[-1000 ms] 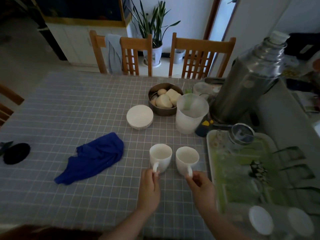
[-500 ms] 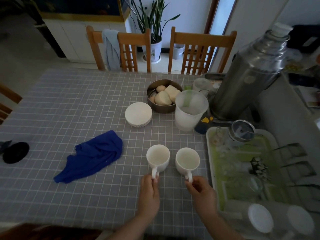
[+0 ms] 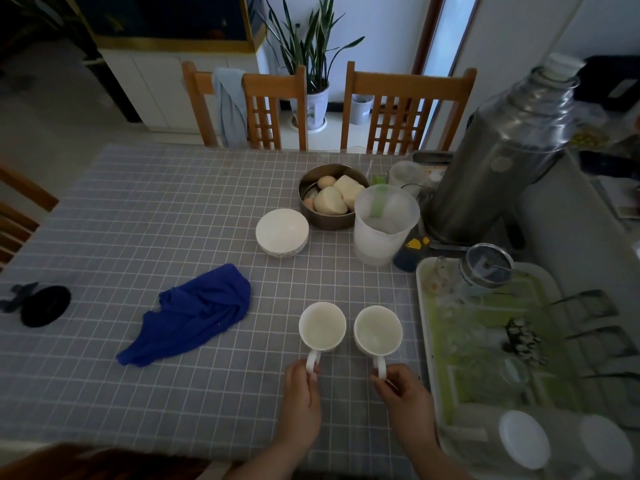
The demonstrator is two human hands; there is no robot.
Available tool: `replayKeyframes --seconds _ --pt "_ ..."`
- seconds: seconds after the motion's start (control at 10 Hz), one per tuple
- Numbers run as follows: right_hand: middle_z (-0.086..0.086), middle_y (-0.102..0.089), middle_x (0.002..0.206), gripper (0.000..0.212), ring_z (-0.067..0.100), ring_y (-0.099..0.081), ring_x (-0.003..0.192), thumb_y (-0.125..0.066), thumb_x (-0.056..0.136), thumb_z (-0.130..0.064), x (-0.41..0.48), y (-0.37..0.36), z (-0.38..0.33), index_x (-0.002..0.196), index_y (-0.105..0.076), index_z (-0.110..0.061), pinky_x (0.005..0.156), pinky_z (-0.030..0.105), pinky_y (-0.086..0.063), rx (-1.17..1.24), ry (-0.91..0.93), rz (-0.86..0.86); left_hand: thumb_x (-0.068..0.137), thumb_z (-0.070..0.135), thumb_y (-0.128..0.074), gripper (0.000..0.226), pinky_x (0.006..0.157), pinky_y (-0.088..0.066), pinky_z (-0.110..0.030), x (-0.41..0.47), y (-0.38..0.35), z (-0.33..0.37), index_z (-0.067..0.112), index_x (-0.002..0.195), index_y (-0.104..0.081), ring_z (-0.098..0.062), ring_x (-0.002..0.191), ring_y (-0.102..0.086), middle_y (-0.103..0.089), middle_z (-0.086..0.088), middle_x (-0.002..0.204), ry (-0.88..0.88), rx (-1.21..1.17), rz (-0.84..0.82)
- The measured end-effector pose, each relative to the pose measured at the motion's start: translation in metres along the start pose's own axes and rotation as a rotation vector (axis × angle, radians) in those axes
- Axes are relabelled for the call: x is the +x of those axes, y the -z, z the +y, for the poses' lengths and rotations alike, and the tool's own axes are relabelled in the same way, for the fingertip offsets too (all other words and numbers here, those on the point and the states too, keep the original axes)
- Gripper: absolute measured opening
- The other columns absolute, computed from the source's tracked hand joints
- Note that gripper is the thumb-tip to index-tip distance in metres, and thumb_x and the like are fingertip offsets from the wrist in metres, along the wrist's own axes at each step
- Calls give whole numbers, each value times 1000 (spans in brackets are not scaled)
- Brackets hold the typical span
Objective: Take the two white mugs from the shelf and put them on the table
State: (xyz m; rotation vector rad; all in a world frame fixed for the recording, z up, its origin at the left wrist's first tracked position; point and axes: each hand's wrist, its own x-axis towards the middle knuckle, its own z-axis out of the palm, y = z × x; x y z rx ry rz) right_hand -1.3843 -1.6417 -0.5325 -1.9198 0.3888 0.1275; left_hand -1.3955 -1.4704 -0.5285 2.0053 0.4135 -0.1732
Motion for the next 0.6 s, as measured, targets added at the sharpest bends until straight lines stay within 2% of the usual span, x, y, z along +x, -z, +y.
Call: replayKeyframes --seconds 0.2,0.3,0.4,0.5,0.6 --pt "-10 -70 72 22 5 -65 70 -73 78 0 -2 -2 -3 72 -65 -19 60 7 -46 28 -23 1 95 21 -37 12 72 -41 -18 0 4 6 23 102 -47 -9 87 -52 -48 -3 106 53 -47 -27" --pt "-7 -68 74 31 7 -65 76 -75 75 1 0 -4 -3 77 -60 -26 65 16 -47 45 -57 46 89 7 -47 16 67 -39 -19 4 7 10 18 100 -51 -10 86 -51 -49 -5 105 146 -124 -57" --pt "2 -63 95 40 22 -62 87 -82 67 -4 0 -4 -5 88 -53 -23 75 32 -47 14 -120 50 78 0 -56 30 60 -38 -25 7 13 17 16 104 -52 -14 82 -53 -54 -9 103 341 -252 -100" --pt "6 -58 109 60 25 -57 100 -88 62 -17 6 2 -10 108 -50 -15 84 36 -46 -49 -93 83 71 -5 -60 42 59 -40 -26 11 18 23 19 103 -46 -15 82 -54 -53 -9 106 403 -323 -81" --pt "8 -48 132 78 25 -47 121 -82 69 -36 15 13 -31 132 -40 -16 101 44 -41 -102 -14 103 66 -7 -66 62 61 -45 -24 16 27 32 21 114 -39 -13 85 -52 -47 -5 114 399 -311 -61"
